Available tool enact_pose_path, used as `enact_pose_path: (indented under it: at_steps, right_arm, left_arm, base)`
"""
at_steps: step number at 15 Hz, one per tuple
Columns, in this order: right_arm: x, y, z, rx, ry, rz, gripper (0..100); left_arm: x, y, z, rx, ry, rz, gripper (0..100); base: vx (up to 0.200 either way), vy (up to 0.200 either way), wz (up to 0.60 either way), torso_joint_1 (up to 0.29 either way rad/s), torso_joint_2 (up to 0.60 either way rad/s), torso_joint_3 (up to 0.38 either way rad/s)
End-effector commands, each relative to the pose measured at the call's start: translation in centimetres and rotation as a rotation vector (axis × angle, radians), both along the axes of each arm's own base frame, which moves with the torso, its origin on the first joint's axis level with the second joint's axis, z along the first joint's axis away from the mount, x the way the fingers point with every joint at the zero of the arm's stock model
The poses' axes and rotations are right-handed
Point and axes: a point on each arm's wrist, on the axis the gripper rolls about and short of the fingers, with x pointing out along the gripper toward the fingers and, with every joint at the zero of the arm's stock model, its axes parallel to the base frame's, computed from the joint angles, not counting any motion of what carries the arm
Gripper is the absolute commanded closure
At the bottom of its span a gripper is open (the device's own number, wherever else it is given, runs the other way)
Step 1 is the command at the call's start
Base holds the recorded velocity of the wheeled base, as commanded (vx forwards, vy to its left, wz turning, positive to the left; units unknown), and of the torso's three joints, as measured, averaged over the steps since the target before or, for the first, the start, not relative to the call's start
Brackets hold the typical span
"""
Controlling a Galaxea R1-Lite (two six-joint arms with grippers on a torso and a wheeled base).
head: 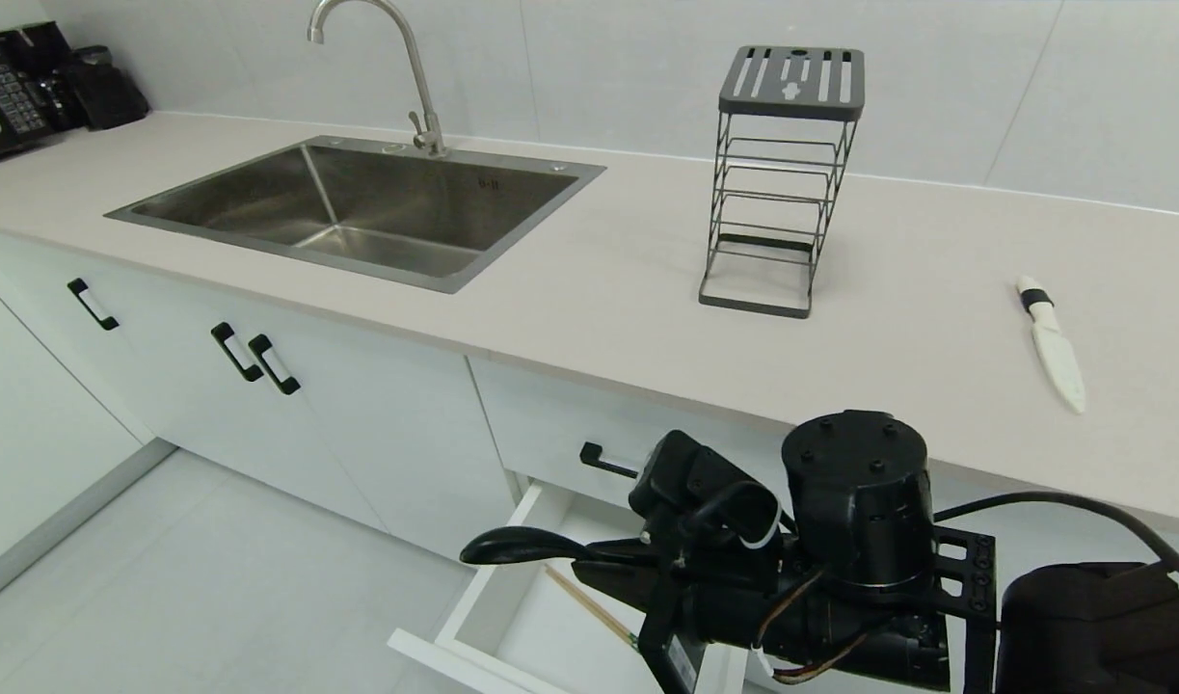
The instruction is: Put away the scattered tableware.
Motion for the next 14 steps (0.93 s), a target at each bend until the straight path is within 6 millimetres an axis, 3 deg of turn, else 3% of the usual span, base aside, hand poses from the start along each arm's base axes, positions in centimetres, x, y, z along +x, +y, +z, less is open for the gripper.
enact_pose_path:
  at_steps: [1,14]
  right_arm:
    - [0.00,0.20,0.09,0.004,-0.003,0.004,100]
    - [0.13,0.64,0.43,0.018,-0.013,0.007,100]
  left_arm:
    - [0.00,0.00,-0.01,0.000,0.001,0.000,0]
    - [0.00,0.00,-0.01,0.000,0.001,0.000,0]
  base:
    - [0.000,0.000,0.00,-0.251,0.48,0.242]
    - [0.000,0.000,0.00,-0.246,0.40,0.164]
